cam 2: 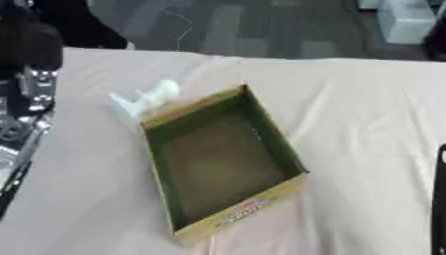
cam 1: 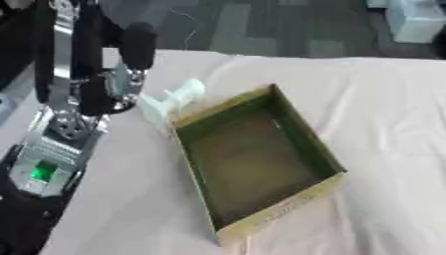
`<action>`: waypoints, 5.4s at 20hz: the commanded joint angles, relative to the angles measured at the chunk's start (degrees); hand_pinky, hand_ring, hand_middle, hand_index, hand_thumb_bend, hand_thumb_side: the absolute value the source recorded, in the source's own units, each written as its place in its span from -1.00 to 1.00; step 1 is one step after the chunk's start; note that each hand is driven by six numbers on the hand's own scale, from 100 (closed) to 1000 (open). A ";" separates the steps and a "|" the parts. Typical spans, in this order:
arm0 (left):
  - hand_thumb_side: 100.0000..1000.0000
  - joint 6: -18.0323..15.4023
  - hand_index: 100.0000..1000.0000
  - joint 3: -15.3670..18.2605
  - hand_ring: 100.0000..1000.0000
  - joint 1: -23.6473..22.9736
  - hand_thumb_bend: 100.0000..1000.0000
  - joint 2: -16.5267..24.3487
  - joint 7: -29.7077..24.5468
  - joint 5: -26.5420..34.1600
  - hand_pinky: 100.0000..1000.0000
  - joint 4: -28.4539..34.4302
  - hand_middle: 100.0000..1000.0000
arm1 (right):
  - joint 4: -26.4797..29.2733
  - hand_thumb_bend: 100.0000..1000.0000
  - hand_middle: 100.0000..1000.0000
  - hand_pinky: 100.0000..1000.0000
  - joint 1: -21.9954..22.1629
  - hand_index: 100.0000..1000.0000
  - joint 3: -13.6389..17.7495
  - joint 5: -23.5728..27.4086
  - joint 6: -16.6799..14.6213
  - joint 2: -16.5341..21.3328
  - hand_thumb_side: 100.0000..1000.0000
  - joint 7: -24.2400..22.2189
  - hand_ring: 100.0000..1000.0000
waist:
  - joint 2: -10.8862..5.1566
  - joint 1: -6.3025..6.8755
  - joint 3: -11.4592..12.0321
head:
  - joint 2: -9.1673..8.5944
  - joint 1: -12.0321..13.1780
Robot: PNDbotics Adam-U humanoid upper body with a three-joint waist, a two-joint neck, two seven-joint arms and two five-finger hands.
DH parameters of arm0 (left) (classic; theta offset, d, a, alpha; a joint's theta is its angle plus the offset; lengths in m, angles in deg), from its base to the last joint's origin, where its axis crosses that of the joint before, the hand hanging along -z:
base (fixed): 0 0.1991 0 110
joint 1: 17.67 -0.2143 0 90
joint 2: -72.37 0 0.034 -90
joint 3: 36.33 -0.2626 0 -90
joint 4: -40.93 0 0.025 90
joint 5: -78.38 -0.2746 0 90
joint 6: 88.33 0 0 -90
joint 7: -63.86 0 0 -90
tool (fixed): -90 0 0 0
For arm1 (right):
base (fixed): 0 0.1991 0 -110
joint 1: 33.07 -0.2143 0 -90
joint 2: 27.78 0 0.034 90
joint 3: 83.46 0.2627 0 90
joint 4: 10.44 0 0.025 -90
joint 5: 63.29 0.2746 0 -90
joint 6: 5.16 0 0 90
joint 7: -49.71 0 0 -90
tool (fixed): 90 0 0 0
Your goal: Pick up objects on the table and place them in the box.
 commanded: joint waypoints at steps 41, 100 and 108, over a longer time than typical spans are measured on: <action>0.61 47.97 0.66 -10.10 0.59 13.26 -0.51 20.98 -73.21 -38.55 0.49 -14.20 0.73 | 1.07 -1.00 -0.38 -0.21 -2.47 -0.17 -1.87 2.45 0.18 -0.37 1.00 -2.86 -0.38 | 0.72 1.82 -5.43 | 0.00 6.02; 0.46 44.15 0.54 -12.66 0.54 9.68 -0.23 17.12 -73.21 -43.54 0.39 -30.22 0.58 | 1.07 -1.00 -0.38 -0.21 -6.15 -0.16 -3.66 6.14 0.48 -5.13 1.00 -4.57 -0.37 | 3.56 2.67 -10.98 | 0.00 9.22; 0.46 45.15 0.53 -11.99 0.56 8.91 -0.22 17.32 -73.21 -45.46 0.45 -32.78 0.58 | 1.07 -1.00 -0.38 -0.21 -5.94 -0.16 -3.41 5.84 0.45 -4.86 1.00 -4.31 -0.37 | 3.43 2.49 -10.60 | 0.00 9.93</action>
